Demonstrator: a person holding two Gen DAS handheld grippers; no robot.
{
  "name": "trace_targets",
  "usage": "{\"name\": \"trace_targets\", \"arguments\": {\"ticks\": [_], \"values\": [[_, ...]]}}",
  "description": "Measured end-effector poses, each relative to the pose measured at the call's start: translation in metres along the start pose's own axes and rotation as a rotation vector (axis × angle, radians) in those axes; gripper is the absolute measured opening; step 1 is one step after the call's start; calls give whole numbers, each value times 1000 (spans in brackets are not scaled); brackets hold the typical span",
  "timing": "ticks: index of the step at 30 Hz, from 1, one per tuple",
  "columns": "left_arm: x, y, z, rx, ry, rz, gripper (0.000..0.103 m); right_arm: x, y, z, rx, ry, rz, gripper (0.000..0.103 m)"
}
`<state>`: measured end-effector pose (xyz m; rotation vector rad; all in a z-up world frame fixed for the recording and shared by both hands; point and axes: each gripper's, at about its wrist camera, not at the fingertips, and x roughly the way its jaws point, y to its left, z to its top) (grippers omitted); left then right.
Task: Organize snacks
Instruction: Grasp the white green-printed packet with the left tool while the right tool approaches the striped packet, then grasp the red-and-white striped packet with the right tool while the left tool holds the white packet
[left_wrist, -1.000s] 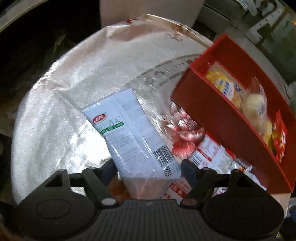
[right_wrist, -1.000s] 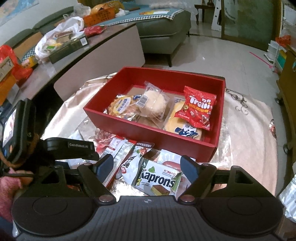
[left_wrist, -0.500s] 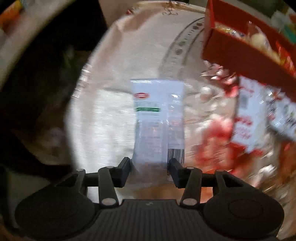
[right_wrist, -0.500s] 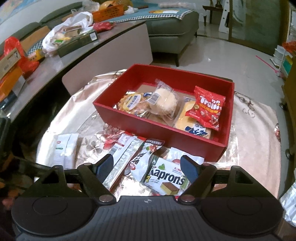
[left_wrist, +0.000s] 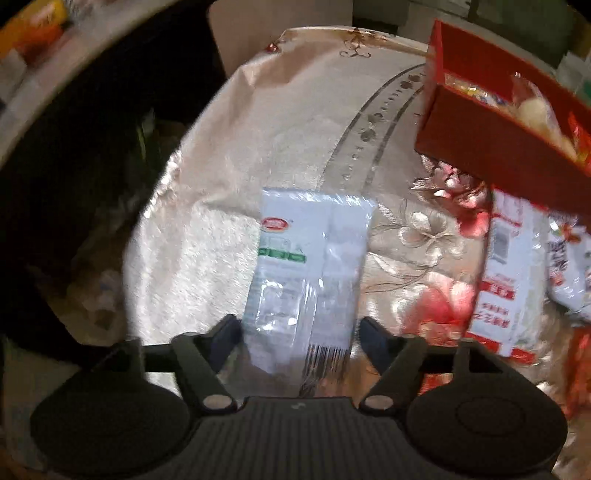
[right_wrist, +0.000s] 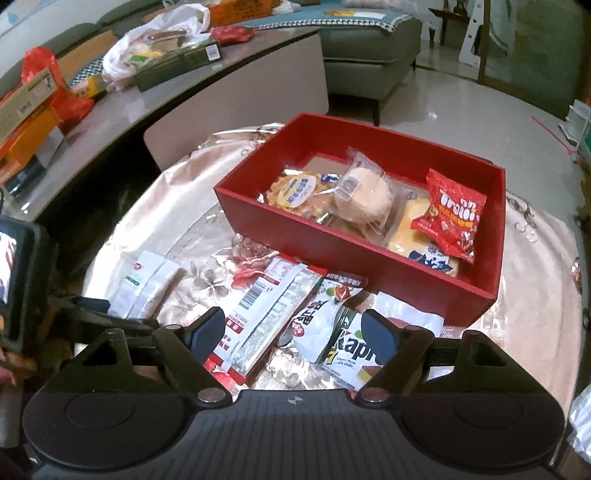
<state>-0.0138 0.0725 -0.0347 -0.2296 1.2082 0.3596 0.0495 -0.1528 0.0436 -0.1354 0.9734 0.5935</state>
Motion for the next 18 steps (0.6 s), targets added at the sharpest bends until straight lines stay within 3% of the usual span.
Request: {"name": "trace_targets", "arguments": {"ticks": [3,6,8,15,18], "values": [[-5,-1,0,42,0,-8,40,6,-2,1,60,17,20,86],[-13,1,-2,46,5,-63,36,16,4,-1,80,40,35,86],[-18,5,-2,36,0,-108,35,25,11,-2,84,65,30,86],[-17,10,-3,30,-32,-114,34,71,43,-2,116,145,-20,86],[-16,9,-4,40,-37,-110,36,94,56,-5,115,170,-85,86]]}}
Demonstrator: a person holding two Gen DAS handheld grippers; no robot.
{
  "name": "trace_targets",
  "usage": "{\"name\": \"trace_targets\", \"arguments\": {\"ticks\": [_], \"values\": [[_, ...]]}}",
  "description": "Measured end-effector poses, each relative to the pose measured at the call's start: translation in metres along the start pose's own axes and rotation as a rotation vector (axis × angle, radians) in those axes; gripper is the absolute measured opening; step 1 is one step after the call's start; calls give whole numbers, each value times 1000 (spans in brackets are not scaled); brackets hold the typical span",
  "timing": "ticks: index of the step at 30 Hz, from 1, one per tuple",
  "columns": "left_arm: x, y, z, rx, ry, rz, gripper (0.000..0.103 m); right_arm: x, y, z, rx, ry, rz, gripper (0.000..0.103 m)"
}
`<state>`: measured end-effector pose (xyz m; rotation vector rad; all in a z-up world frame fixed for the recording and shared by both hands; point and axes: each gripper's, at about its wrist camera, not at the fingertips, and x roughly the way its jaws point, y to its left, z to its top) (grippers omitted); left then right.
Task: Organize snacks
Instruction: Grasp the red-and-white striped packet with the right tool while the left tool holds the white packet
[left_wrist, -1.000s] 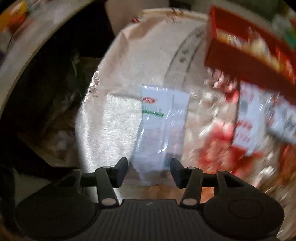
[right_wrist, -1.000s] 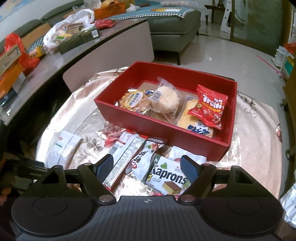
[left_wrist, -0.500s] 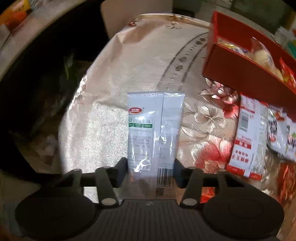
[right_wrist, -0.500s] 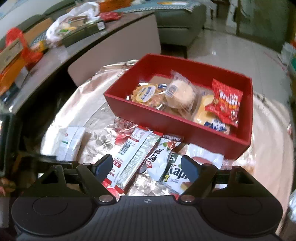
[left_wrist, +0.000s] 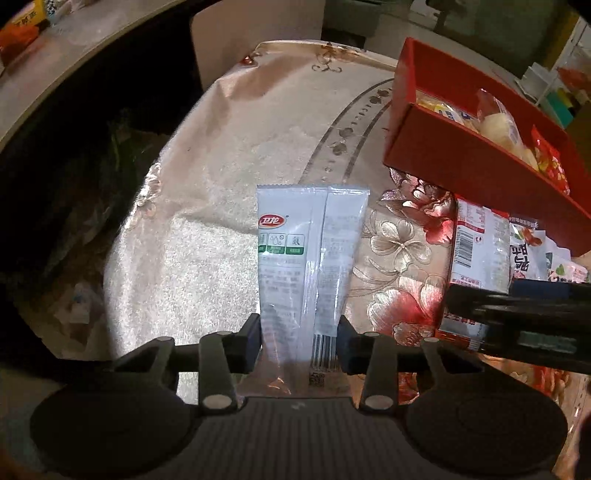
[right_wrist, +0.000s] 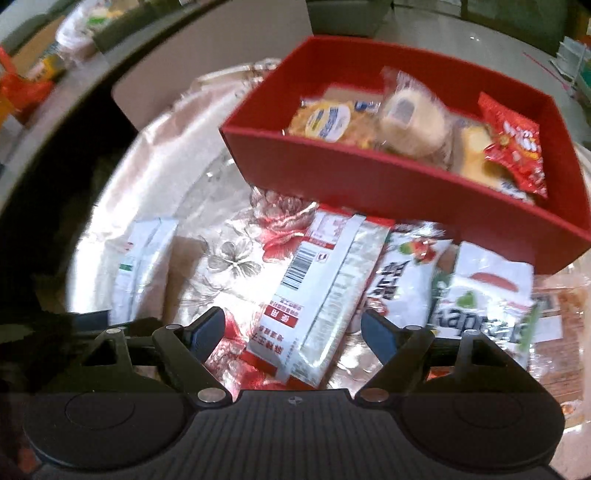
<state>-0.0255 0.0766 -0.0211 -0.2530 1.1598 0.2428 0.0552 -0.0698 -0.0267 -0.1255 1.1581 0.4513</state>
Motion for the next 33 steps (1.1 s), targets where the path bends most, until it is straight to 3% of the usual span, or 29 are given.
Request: {"name": "trace_targets", "arguments": {"ticks": [2,8,12,18,24,28,33], "values": [[4,0,2,-7,-3,10,35,13,7,0,9,8,-29,94],[9,13,6,-57,-20,-12,39,22,9,-4,98,-10,-70,103],[8,11,2,-42,-44,0,41,22,6,-17,110,-76,-67,103],[8,6,-3,45,-67,16,46,22,6,-15,26,-64,-66,103],[8,3,-4,65,-64,28,47,21,18,-22,-106,-48,-123,95],[6,2,-2,26,-52,43,38,13,11,-20,-101,-52,-126,76],[2,-1,-5,28,-57,42,34,3,-3,-19,-61,-60,-61,60]]}}
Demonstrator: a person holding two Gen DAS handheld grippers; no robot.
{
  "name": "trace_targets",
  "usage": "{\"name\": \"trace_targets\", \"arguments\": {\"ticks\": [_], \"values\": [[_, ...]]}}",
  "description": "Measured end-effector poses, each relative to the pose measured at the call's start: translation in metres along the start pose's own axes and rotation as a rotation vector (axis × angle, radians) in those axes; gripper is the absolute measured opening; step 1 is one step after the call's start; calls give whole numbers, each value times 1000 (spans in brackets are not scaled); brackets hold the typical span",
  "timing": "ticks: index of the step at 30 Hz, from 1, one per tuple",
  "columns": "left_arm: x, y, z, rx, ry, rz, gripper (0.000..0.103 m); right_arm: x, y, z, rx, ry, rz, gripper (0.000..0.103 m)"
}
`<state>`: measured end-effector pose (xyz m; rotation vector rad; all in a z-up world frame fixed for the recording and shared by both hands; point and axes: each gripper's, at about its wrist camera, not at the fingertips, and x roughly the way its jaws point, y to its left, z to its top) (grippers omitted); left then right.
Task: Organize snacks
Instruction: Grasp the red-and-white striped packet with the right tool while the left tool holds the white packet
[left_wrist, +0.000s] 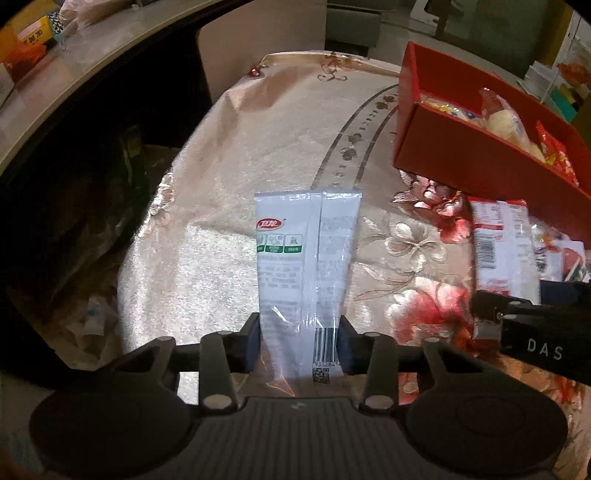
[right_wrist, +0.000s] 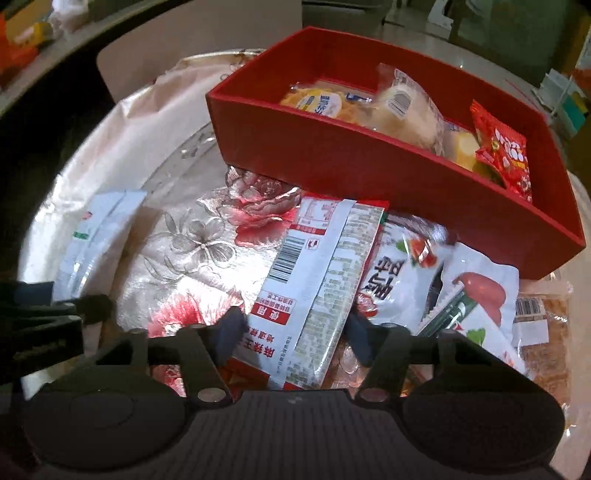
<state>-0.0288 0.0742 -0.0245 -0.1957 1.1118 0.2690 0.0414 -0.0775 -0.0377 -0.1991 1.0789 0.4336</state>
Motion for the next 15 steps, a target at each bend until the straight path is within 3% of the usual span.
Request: {"name": "trace_targets", "arguments": {"ticks": [5,7,12,15], "values": [[-10,0,-1,-9,-24,-24,34,-9,-15,-1,61,-20,51,39],[-13,1,-1,-10,-32,-34,34,-14,-20,-2,80,-31,62,36],[-12,-2,-1,-8,-19,-43,34,-12,-21,-4,89,-18,62,39],[-10,-4,0,-6,-18,-32,34,-7,-13,0,68,0,3,49]]}}
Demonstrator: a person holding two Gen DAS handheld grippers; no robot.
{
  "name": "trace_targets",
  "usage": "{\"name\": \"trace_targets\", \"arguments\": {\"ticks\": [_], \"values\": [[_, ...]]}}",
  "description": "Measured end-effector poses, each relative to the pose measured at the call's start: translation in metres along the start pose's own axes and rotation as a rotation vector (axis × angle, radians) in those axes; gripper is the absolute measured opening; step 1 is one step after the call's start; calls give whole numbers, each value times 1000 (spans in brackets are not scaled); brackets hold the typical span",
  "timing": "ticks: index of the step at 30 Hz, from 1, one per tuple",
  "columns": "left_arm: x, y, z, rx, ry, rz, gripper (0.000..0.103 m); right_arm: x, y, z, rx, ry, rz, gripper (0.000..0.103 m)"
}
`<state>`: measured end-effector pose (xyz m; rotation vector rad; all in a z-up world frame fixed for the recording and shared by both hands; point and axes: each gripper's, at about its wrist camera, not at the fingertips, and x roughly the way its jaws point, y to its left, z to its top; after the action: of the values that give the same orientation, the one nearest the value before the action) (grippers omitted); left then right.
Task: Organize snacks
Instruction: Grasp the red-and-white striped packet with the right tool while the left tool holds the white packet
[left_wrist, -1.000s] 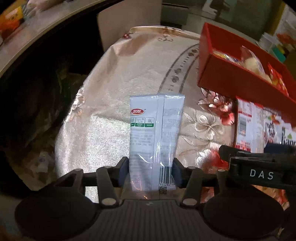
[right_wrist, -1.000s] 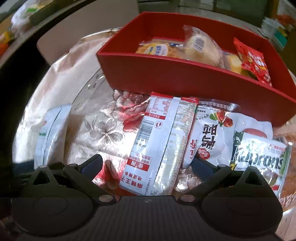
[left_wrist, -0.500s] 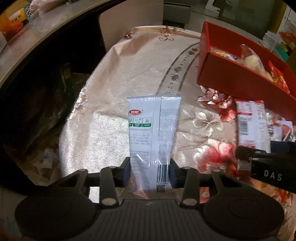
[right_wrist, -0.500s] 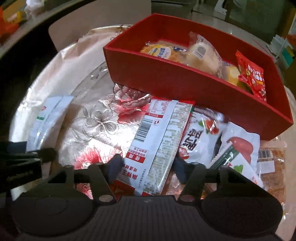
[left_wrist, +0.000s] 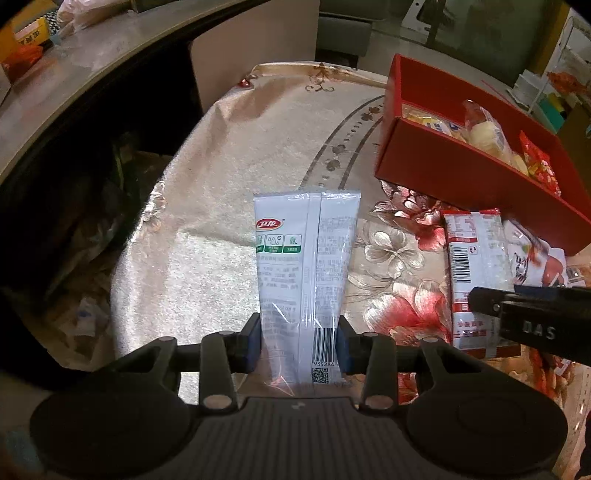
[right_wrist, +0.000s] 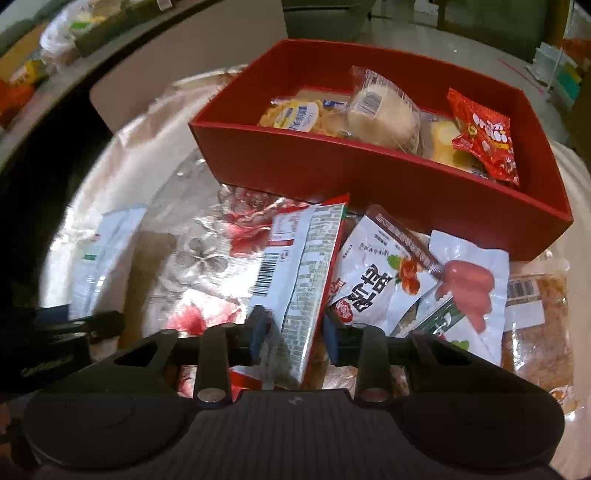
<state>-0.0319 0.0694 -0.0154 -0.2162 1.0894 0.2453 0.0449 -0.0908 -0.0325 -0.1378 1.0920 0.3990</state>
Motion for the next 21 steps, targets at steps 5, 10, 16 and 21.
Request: {"name": "trace_targets", "arguments": {"ticks": [5,10,16,21], "values": [[8,0,-1,19,25,9,34,14,22,3,-57,23,-29,86],[11,3,-1,25,29,14,35,29,22,2,-16,50,-81,103],[14,3,-2,40,32,12,38,24,24,-9,-106,17,-55,103],[14,2,-4,46,30,9,35,13,20,-7,-139,40,-63,89]]}}
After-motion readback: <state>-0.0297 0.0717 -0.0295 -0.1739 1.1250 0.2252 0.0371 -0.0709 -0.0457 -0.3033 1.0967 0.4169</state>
